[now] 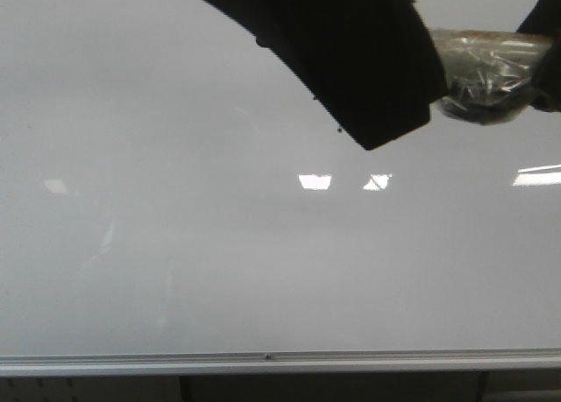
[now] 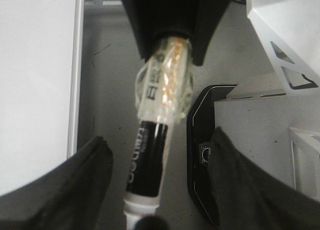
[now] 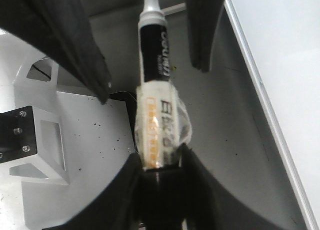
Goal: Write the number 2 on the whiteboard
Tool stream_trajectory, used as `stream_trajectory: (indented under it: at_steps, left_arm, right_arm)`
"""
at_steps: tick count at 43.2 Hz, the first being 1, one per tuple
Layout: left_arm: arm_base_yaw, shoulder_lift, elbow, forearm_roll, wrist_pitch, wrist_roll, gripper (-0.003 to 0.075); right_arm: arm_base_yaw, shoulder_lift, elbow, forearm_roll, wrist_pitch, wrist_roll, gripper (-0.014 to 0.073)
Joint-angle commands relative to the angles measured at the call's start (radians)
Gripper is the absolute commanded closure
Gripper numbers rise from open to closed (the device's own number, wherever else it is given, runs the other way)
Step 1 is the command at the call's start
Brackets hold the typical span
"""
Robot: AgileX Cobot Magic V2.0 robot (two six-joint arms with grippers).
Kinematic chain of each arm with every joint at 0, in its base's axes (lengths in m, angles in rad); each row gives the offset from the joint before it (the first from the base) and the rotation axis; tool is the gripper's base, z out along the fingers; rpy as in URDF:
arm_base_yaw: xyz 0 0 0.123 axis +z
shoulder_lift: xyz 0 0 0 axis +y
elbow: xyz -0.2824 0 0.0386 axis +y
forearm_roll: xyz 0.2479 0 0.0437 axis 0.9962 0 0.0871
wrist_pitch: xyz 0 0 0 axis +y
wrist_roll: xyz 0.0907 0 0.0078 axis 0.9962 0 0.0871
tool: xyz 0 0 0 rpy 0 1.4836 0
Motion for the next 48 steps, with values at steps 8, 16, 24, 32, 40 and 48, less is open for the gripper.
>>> stream_trajectory:
  at_steps: [8, 16, 24, 32, 40, 48]
  left_arm:
    - [-0.009, -0.032, -0.035, -0.075, -0.032, 0.031, 0.0579]
    - [-0.009, -0.032, -0.035, -0.075, -0.03, 0.031, 0.0715]
    - [-0.009, -0.032, -0.035, -0.058, -0.02, 0.031, 0.0731]
    - [-0.009, -0.032, -0.04, 0.054, -0.004, -0.056, 0.073]
    - [-0.006, -0.039, -0.085, 0.296, 0.046, -0.307, 0.073]
    - [-0.004, -0.096, -0.096, 0.622, 0.083, -0.654, 0.073]
  right_arm:
    - [0.001, -0.02, -0.034, 0.052, -0.005, -0.015, 0.0595]
    - [0.001, -0.02, -0.034, 0.052, -0.009, -0.015, 0.0575]
    - [0.001, -0.02, -0.034, 0.052, -0.01, -0.011, 0.0316]
    - [-0.037, -0.038, -0.034, 0.007, -0.009, 0.071, 0.0082]
    - [-0.135, -0.114, -0.034, -0.178, -0.015, 0.295, 0.0087]
    - [-0.227, -0.215, -0.034, -0.366, -0.065, 0.524, 0.0087]
